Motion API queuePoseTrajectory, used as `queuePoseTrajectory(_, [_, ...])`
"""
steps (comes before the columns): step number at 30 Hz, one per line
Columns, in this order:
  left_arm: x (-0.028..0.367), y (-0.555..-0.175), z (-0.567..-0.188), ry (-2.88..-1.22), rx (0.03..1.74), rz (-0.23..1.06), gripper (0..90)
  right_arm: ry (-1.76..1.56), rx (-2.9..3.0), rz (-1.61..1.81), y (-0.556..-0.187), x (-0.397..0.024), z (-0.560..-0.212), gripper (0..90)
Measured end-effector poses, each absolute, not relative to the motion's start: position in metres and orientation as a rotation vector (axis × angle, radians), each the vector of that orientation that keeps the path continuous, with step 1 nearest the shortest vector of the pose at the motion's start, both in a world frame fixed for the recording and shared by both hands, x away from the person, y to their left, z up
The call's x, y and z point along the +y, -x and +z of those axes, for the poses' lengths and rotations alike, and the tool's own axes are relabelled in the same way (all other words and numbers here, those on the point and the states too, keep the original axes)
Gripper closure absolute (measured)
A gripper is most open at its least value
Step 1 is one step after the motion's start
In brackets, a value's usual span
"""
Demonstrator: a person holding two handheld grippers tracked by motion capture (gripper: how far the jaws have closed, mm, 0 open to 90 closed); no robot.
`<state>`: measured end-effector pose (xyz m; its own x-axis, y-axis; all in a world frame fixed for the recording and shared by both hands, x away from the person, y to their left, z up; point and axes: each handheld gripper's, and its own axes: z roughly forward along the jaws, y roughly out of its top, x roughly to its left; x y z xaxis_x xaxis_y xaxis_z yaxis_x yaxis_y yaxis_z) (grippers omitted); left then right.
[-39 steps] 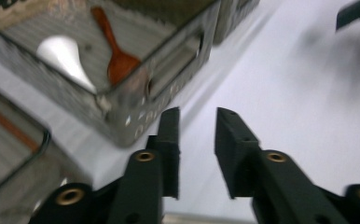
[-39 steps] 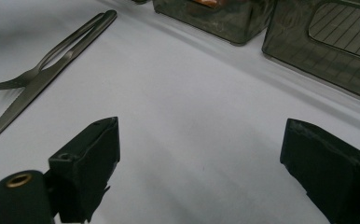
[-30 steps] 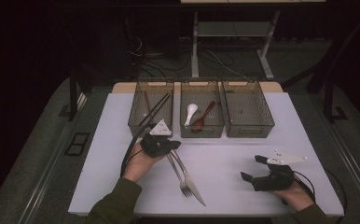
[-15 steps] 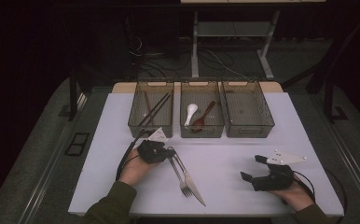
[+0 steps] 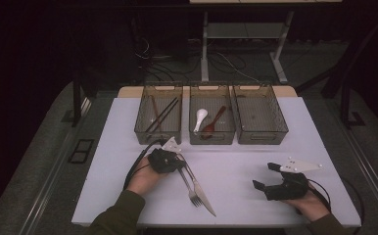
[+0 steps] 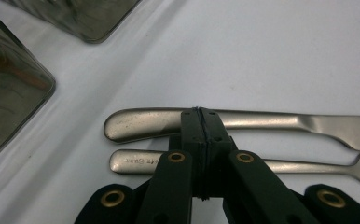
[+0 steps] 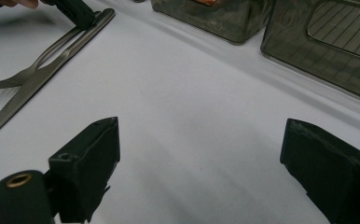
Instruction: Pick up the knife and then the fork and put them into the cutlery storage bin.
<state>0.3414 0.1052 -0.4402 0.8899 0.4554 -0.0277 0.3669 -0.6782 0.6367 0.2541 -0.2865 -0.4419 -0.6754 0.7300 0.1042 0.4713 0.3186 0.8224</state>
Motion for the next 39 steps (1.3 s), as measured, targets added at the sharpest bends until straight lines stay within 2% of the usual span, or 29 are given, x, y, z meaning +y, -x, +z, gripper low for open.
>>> queuePoseTrajectory(6, [0.109,-0.339,-0.439,-2.411,0.585,0.179,89.8,-1.083,2.3,1.291,-0.254,-0.287,-0.442,12.2])
queuePoseTrajectory(12, [0.129,-0.331,-0.437,-2.426,0.579,0.181,89.8,-1.083,2.299,1.288,-0.254,-0.287,-0.442,12.2])
queuePoseTrajectory(25, [0.169,-0.292,-0.437,-2.403,0.63,0.142,89.8,-1.086,2.301,1.283,-0.254,-0.286,-0.442,12.2])
queuePoseTrajectory(33, [0.183,-0.268,-0.436,-2.394,0.649,0.073,89.8,-1.088,2.298,1.281,-0.254,-0.286,-0.442,12.2])
queuePoseTrajectory(39, [0.18,-0.264,-0.431,-2.316,0.565,0.091,87.7,-1.082,2.303,1.276,-0.255,-0.285,-0.443,12.2])
